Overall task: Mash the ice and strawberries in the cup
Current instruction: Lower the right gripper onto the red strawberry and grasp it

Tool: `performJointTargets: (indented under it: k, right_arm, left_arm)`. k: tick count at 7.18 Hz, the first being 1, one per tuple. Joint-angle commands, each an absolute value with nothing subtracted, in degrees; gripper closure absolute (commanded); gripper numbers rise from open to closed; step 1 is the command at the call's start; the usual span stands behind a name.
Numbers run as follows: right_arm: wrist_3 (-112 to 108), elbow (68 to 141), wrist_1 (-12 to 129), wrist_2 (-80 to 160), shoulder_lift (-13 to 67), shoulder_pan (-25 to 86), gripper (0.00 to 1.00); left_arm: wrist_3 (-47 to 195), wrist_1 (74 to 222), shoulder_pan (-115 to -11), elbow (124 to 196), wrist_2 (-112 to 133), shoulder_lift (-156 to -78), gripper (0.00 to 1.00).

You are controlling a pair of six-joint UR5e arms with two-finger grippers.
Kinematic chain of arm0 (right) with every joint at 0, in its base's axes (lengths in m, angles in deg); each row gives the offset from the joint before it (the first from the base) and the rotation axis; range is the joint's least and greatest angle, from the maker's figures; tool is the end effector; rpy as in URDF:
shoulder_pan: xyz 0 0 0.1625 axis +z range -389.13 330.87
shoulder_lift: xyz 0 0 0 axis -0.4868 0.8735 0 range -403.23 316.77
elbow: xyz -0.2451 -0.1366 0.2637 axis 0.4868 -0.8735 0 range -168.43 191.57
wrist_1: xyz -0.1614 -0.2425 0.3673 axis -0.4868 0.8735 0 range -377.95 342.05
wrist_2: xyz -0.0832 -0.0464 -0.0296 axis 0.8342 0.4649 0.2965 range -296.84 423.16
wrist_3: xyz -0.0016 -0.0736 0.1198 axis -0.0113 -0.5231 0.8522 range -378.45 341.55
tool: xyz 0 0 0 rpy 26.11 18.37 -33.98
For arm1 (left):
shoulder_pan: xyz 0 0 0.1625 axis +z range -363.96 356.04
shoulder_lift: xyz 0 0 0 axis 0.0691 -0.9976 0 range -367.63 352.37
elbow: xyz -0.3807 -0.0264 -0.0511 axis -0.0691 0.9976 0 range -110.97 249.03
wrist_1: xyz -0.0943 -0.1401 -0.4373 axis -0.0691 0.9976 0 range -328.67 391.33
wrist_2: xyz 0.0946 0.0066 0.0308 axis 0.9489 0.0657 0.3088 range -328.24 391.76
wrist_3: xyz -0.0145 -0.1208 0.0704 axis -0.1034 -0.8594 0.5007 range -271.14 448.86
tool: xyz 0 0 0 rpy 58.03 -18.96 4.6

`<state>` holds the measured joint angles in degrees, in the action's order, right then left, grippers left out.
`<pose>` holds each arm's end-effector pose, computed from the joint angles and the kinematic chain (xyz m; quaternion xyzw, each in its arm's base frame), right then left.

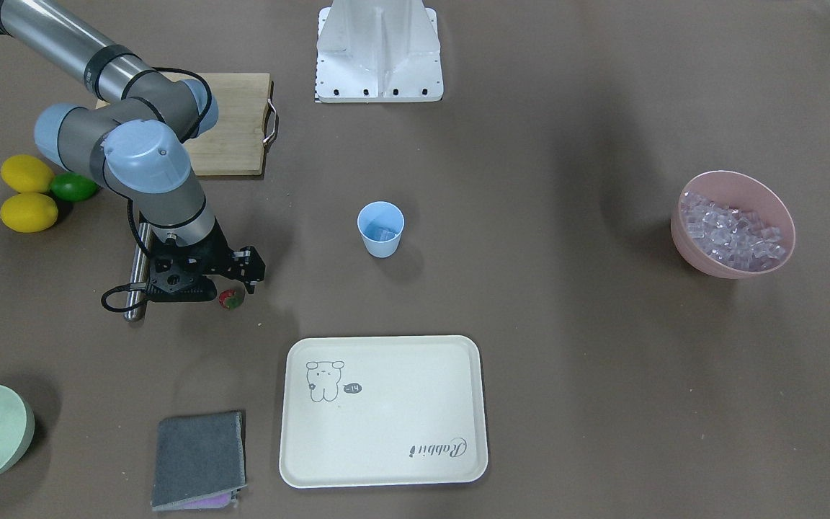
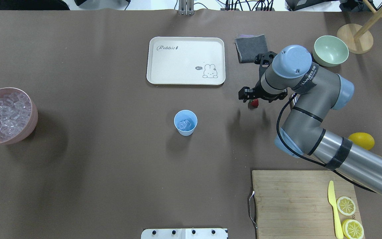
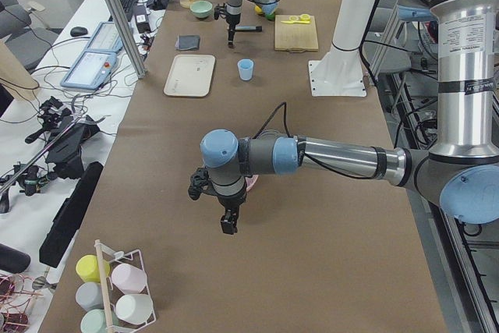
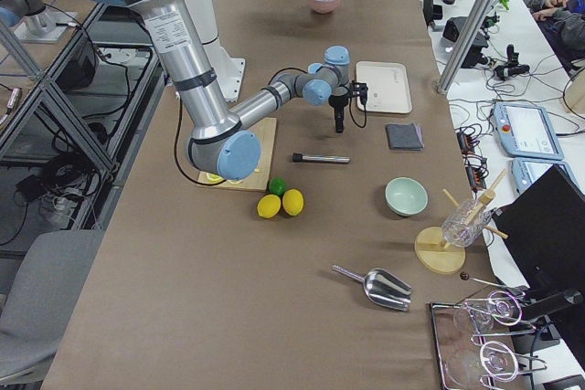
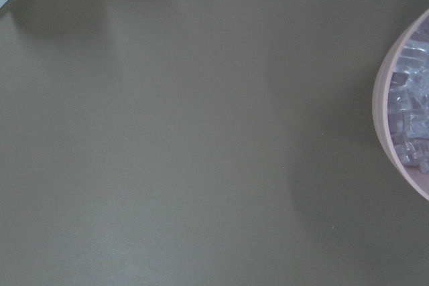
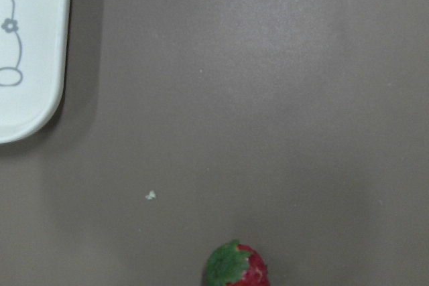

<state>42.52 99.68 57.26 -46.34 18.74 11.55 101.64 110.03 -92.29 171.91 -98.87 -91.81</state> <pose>-0.5100 -0.5523 0.3392 0.0667 -0.3734 0.0348 0.9246 -0.0271 -0.4996 0.6040 -0.0009 0.3487 0.1052 0.9313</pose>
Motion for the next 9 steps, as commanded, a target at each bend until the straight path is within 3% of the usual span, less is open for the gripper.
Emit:
performJointTargets:
  k: [1,5,8,9]
  right_arm:
    - [42.5,98.3,56.3,-46.3,18.6,11.0,0.13]
    - [41.5,98.2,56.3,-46.2,18.7,11.3,0.32]
    - [41.1,97.8,56.3,-45.9,18.5,11.6,0.36]
    - [41.1,97.5,56.3,-45.9,18.3,11.6,0.46]
  left_arm:
    - [101.6,111.3,-92.3,171.0,-98.9,-91.7,0.0]
    - [101.6,115.8,-92.3,167.9,-98.9,-91.5,0.0]
    - [101.6,115.8,-92.3,167.9,-98.9,-91.5,0.0]
    - [101.6,115.8,-92.3,167.9,-98.9,-91.5,0.0]
